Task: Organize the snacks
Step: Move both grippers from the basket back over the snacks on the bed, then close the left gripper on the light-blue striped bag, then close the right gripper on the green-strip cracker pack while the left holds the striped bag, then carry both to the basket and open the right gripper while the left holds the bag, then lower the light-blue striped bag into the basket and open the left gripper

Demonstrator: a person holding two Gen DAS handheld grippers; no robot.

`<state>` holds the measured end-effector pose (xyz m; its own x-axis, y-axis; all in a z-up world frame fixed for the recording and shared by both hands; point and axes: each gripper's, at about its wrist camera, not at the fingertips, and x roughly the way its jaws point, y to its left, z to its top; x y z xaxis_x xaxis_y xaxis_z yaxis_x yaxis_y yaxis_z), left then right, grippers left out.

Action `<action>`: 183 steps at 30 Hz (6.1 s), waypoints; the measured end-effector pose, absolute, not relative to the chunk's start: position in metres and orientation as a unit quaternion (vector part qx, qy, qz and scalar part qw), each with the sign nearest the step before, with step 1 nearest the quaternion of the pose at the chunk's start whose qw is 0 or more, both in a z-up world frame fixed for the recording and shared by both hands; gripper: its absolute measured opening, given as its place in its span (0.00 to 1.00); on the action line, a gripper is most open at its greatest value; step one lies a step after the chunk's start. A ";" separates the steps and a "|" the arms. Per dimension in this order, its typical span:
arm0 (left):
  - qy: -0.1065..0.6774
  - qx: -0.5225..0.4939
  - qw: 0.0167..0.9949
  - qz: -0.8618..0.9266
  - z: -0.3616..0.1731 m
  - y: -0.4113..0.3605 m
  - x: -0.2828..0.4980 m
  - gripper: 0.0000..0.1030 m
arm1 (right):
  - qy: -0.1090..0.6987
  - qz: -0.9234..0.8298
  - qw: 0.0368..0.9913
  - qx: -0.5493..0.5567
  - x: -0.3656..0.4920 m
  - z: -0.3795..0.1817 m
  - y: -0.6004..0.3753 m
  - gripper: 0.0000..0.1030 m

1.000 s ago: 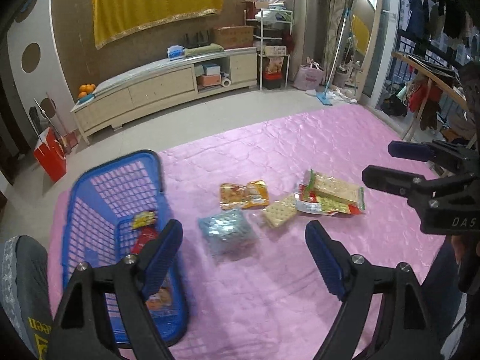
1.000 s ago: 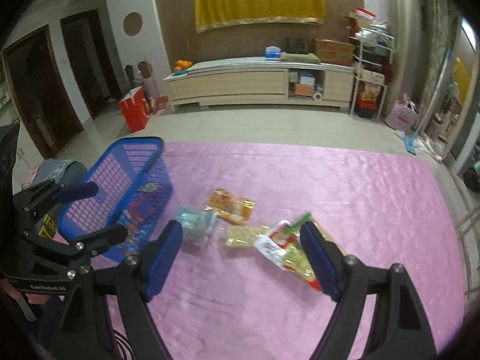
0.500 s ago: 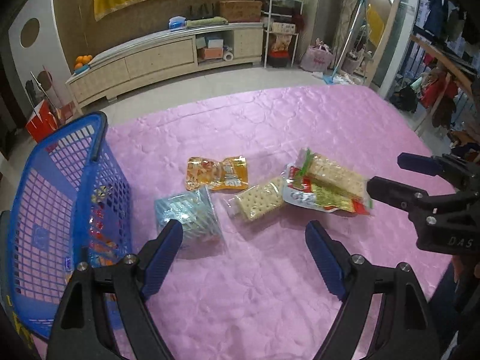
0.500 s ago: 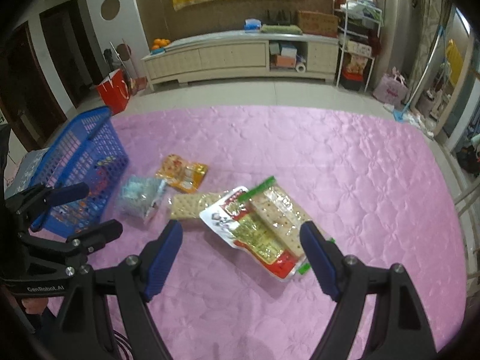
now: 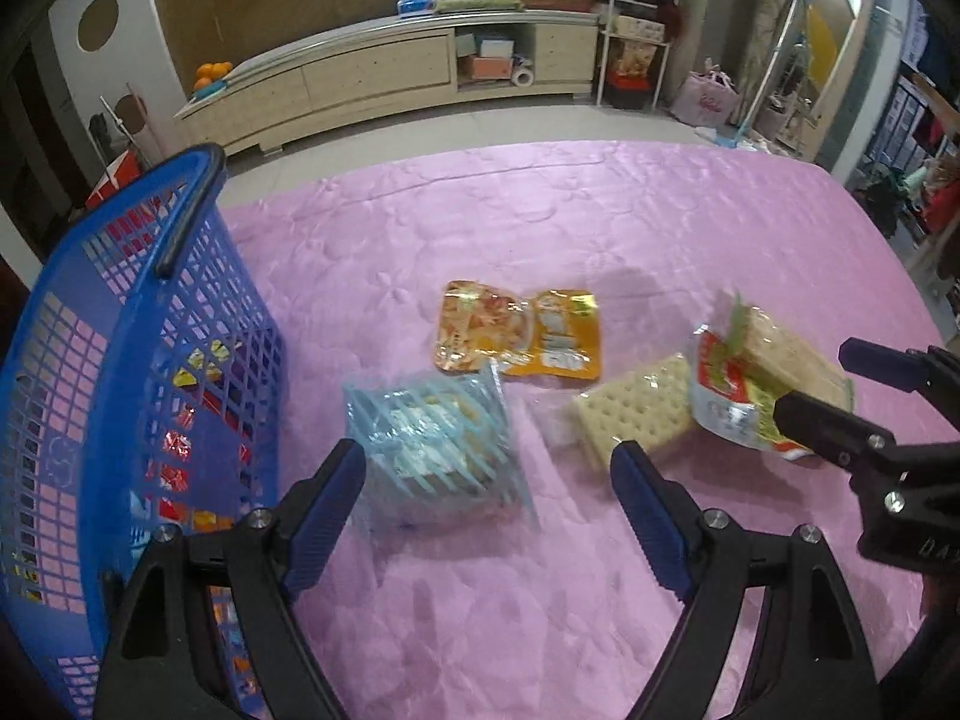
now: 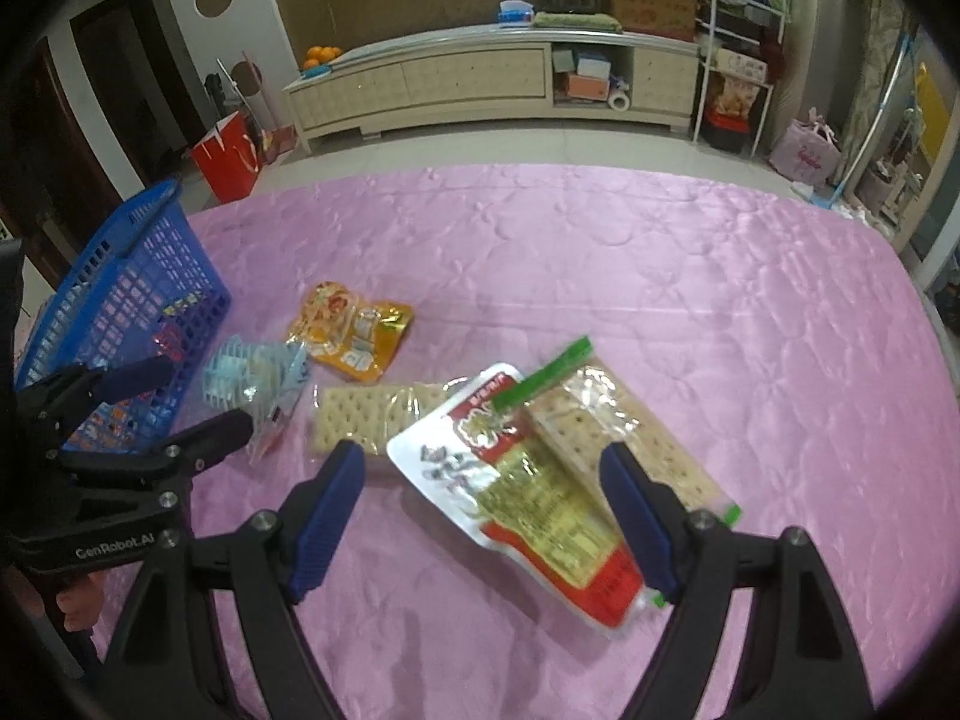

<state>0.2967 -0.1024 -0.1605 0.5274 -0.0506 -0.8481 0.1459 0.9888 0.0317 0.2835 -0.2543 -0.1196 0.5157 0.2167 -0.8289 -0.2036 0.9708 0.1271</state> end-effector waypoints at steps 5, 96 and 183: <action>0.490 0.061 0.869 -0.037 -0.172 -0.097 0.312 0.80 | 0.488 0.121 0.864 0.013 0.297 -0.130 -0.251 0.81; 0.378 0.035 0.919 -0.110 -0.051 -0.091 0.198 0.58 | 0.423 0.196 0.881 -0.086 0.221 -0.023 -0.242 0.61; 0.417 0.032 0.908 -0.026 -0.066 0.084 0.246 0.58 | 0.468 0.225 0.850 -0.091 0.280 -0.053 -0.052 0.85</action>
